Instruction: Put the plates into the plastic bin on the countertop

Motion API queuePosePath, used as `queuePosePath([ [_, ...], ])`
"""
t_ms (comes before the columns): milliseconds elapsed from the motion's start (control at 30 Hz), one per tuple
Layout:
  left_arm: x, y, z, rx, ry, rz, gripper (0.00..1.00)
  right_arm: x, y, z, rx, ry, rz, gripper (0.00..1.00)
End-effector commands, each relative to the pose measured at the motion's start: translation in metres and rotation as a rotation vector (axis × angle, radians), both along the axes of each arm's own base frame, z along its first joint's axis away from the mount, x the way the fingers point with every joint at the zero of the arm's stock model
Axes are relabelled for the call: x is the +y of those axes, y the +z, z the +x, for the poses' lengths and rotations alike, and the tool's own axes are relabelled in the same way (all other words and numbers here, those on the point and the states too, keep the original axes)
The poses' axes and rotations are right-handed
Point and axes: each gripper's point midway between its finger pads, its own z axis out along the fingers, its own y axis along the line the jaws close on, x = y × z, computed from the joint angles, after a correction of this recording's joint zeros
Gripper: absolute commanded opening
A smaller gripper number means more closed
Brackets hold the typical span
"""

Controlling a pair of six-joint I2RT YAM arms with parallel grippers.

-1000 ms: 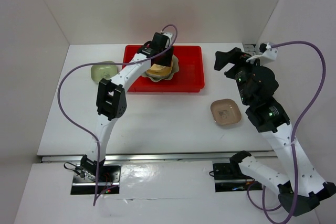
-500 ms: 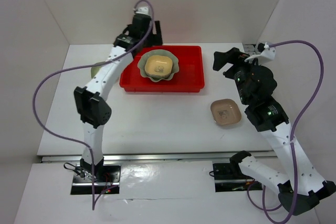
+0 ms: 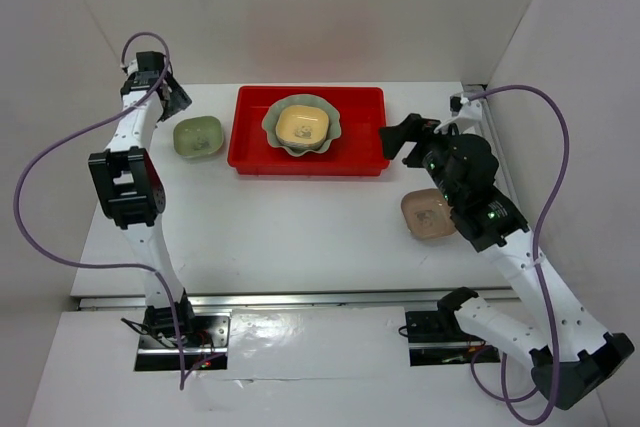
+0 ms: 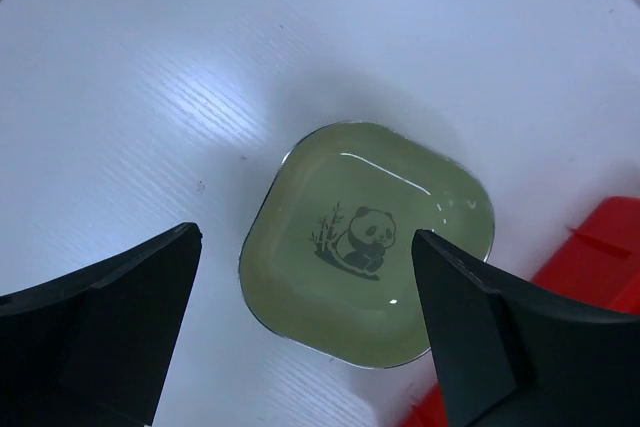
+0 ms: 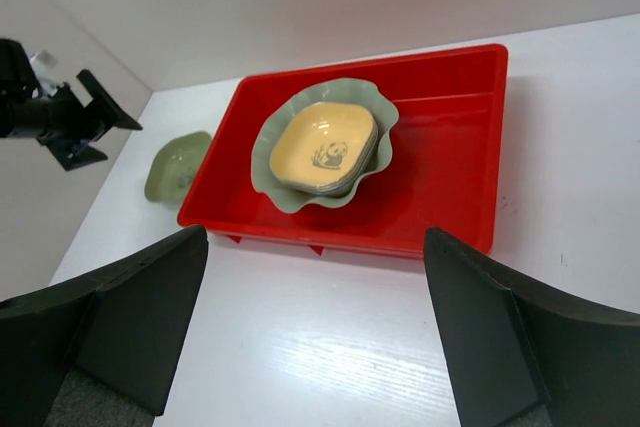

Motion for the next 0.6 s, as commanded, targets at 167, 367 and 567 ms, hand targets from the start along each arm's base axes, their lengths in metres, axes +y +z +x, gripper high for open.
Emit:
queuePosePath([
  [167, 0.013, -0.033, 0.004, 0.035, -0.035, 0.025, 1.0, 0.017, -0.004, 0.001, -0.033, 0.091, -0.03, 0.95],
  [367, 0.023, -0.089, -0.014, 0.147, -0.013, -0.026, 1.0, 0.019, -0.004, 0.0, -0.036, 0.102, -0.038, 0.96],
  [567, 0.009, -0.118, -0.02, 0.169, -0.064, -0.082, 0.85, 0.019, 0.007, 0.0, -0.058, 0.101, -0.018, 0.96],
])
